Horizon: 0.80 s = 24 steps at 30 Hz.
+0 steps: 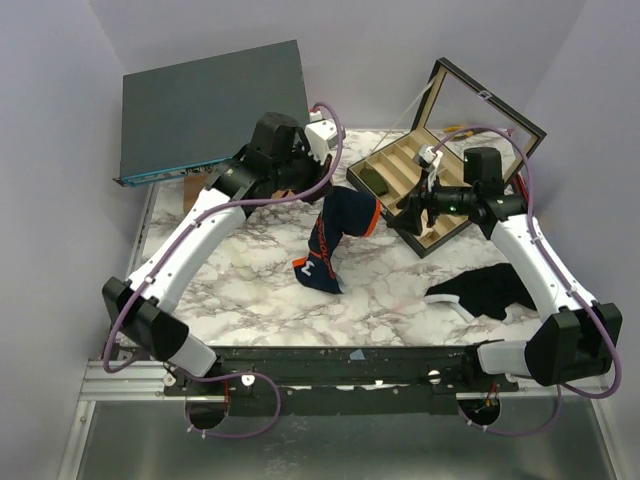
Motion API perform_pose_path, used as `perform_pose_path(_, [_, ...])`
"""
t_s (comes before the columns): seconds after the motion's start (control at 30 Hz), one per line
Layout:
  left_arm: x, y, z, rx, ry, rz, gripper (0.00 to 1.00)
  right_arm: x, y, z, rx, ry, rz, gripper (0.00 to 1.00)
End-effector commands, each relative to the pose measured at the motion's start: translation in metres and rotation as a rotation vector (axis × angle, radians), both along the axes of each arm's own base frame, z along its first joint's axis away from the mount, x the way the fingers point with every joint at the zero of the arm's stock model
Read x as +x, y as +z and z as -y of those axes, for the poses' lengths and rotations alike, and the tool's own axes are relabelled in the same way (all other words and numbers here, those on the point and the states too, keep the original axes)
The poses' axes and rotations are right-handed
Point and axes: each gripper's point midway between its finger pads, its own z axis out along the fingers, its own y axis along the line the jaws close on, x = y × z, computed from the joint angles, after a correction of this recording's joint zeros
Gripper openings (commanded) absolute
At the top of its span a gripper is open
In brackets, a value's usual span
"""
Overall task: Roll the underwear
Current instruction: Move the underwear to the center of the board.
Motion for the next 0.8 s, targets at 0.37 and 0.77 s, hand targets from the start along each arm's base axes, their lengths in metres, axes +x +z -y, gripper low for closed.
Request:
perform_pose_path(0.37, [0.034, -0.006, 0.052, -0.204, 0.135, -0.346, 0.0, -0.066, -0.081, -0.063, -0.05, 0.255, -0.13, 0.7])
perform_pose_path(0.77, [0.034, -0.019, 0.062, -0.217, 0.065, -0.378, 0.0, -0.037, -0.089, -0.065, -0.116, 0.068, 0.045, 0.65])
